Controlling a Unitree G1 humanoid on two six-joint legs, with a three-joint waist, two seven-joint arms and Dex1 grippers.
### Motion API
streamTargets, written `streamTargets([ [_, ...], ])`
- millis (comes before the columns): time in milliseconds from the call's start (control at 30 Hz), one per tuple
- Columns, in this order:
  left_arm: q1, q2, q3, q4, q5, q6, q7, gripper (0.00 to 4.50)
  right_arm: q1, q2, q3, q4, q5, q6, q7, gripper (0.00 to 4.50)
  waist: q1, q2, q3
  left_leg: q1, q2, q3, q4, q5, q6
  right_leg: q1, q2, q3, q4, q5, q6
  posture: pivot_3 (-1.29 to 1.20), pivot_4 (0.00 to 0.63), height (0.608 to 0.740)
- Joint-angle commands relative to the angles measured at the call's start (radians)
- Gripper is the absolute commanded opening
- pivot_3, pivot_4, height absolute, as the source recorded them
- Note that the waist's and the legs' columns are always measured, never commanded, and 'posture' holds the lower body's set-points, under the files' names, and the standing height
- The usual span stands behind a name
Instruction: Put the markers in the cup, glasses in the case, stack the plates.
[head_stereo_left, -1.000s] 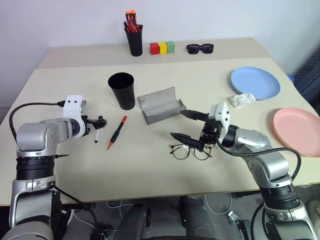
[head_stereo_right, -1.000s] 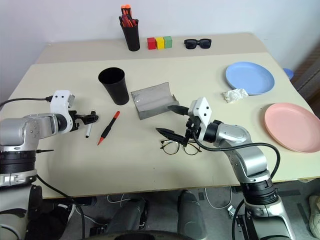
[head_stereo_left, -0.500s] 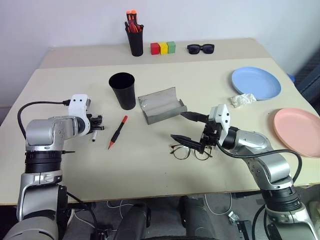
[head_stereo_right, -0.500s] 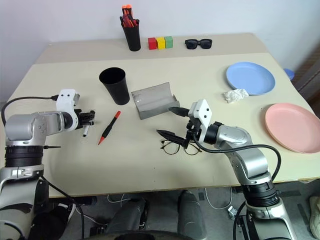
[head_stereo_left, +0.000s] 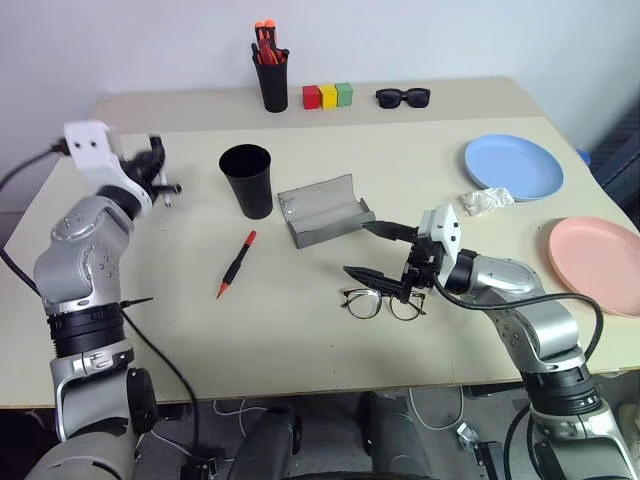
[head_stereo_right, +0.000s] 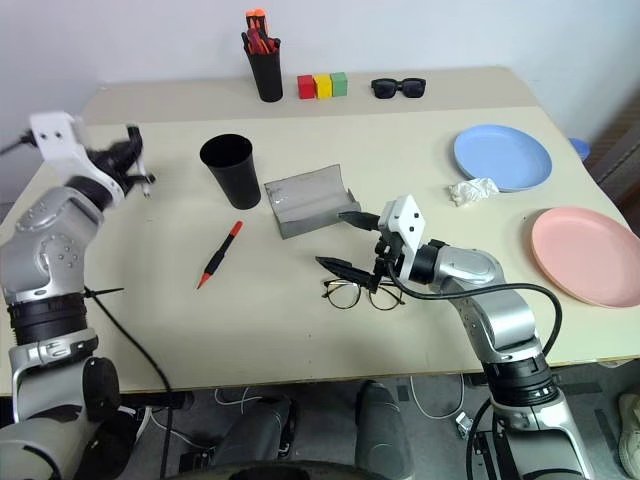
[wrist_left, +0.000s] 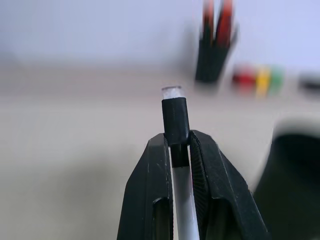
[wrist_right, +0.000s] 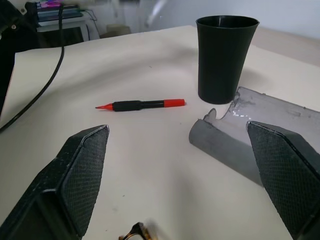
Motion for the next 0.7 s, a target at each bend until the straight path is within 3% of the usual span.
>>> streamTargets([
  [33,-0.091,-0.014,-0.023,0.035,0.030,-0.200,-0.017,0.03,-0.030,0.006,-0.012,0.000,0.004,-0.024,0.010,4.50,0.000,0.000,0.000,0.000,0.000,0.000,0.000,0.000,0.000,0.000,0.000,0.000,0.000,0.000,0.000,0.00,0.150,0.740],
  [267,-0.262,-0.116,-0.069,0.316,0.037,-0.451,-0.078,0.03,-0.042,0.020,-0.026,-0.018,0.052,0.030,-0.005,4.50,-0.004,0.000,0.000,0.000,-0.001,0.000,0.001,0.000,0.000,0.002,0.000,0.000,-0.002,0.001,0.001,0.00,0.150,0.740],
  [500,-0.305,-0.173,-0.116,0.571,0.065,-0.617,-0.153,0.03,-0.020,0.012,-0.038,-0.054,0.070,0.053,-0.031,4.50,-0.006,0.000,0.000,0.000,0.000,0.001,0.001,0.000,0.001,0.001,0.000,0.000,-0.002,0.001,0.001,0.00,0.150,0.740],
  [633,-0.299,-0.197,-0.122,0.626,0.070,-0.645,-0.153,0.03,-0.009,0.009,-0.043,-0.066,0.068,0.053,-0.045,4.50,-0.004,0.000,0.000,0.000,-0.001,0.001,0.001,0.000,0.001,0.001,0.000,0.000,-0.002,0.002,0.001,0.00,0.150,0.740],
  [700,-0.293,-0.204,-0.123,0.639,0.064,-0.649,-0.167,0.95,-0.008,0.010,-0.043,-0.070,0.068,0.053,-0.049,4.50,-0.005,0.000,0.000,0.000,-0.001,0.001,0.001,0.000,0.001,0.001,0.000,0.000,-0.002,0.002,0.002,0.00,0.150,0.740],
])
